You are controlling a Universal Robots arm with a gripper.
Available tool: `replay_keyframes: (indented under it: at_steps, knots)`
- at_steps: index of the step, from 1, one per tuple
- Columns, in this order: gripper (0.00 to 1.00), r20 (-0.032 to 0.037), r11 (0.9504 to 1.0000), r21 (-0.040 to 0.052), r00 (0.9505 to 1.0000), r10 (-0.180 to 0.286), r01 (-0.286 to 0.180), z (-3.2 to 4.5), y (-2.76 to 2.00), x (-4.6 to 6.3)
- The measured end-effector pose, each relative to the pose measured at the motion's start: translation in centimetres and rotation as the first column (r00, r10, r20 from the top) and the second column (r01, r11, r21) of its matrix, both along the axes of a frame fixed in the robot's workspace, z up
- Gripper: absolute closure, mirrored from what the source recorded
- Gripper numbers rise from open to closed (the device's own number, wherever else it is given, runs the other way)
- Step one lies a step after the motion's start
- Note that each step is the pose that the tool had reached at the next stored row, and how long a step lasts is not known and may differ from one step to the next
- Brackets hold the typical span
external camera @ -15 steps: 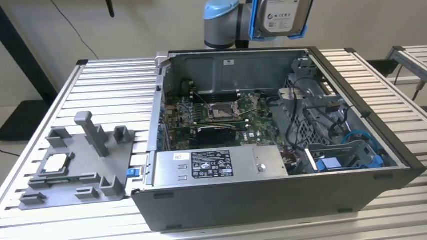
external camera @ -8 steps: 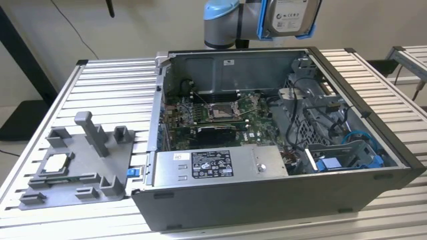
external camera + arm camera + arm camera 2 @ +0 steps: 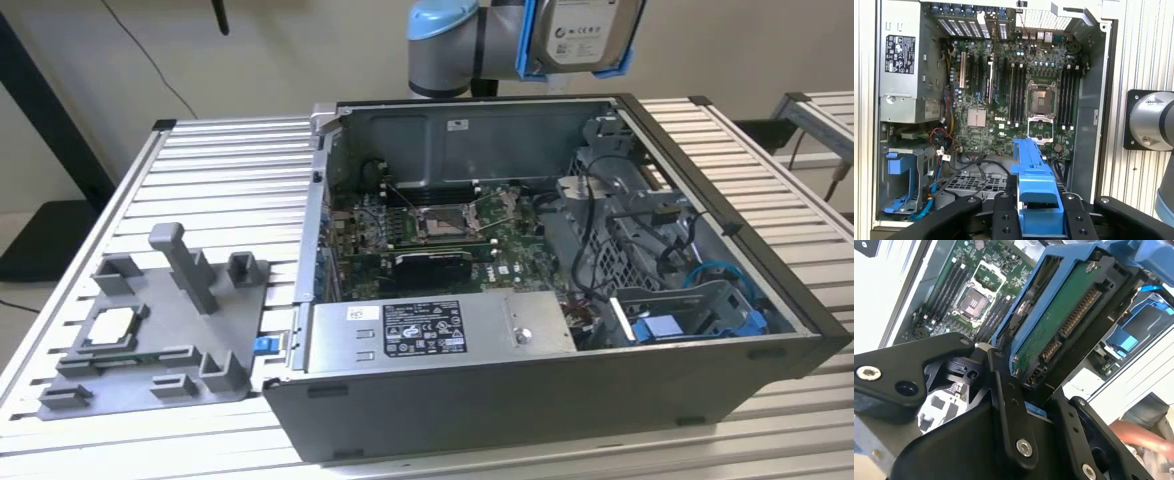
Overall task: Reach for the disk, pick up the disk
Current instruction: 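Pick up the disk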
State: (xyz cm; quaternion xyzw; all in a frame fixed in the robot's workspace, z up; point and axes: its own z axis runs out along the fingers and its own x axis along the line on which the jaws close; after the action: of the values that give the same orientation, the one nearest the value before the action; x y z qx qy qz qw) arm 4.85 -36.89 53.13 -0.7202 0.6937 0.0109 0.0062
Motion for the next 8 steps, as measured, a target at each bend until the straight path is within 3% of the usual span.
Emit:
replay_keyframes:
  at_steps: [6,8]
  knots:
    - [1.0,-0.0001,1.0,-0.0001,1.0,0.0,0.0,0.0,-0.02,0.04]
    - [1.0,-0.0002,1.0,-0.0001,1.0,0.0,0.0,-0.02,-0.29,0.18]
